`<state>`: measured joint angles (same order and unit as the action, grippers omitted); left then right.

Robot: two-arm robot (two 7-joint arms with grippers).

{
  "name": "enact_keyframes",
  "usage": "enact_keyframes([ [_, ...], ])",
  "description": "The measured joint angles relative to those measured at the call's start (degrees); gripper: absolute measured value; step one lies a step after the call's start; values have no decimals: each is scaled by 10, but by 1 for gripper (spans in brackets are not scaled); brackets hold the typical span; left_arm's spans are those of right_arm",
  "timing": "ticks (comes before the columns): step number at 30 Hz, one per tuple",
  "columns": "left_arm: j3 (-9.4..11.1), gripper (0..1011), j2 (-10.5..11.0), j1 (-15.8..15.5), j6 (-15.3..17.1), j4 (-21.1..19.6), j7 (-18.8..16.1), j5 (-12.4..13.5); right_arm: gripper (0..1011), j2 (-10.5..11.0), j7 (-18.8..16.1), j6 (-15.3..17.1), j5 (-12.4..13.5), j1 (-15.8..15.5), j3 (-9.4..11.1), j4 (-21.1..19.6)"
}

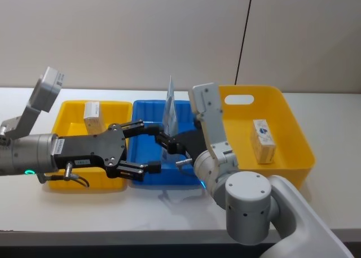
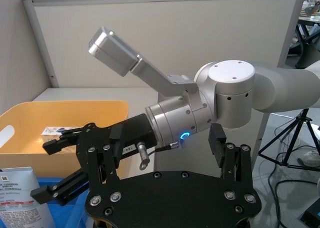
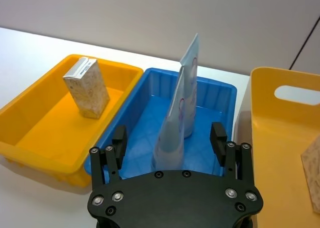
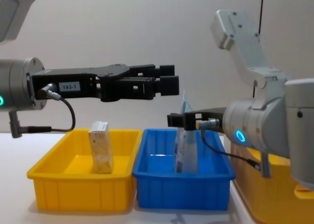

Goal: Bimanual collaborative sorting of washing and personal care products

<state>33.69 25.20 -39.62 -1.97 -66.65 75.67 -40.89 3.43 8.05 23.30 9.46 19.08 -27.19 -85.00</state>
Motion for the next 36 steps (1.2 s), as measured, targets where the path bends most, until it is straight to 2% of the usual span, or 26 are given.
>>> enact_keyframes([
  [11, 0, 1001, 0, 0, 0, 0, 0, 0, 1003, -3, -15, -19, -21, 30, -14, 43],
  [27, 0, 1001, 0, 0, 0, 0, 0, 0, 1003, -6, -24, -31, -37, 53, -15, 80],
  [32, 0, 1001, 0, 0, 0, 0, 0, 0, 946, -8, -25, -32, -40, 56, -14, 86],
  [36, 0, 1001, 0, 0, 0, 0, 0, 0, 818, -10, -25, -32, -42, 57, -12, 90],
])
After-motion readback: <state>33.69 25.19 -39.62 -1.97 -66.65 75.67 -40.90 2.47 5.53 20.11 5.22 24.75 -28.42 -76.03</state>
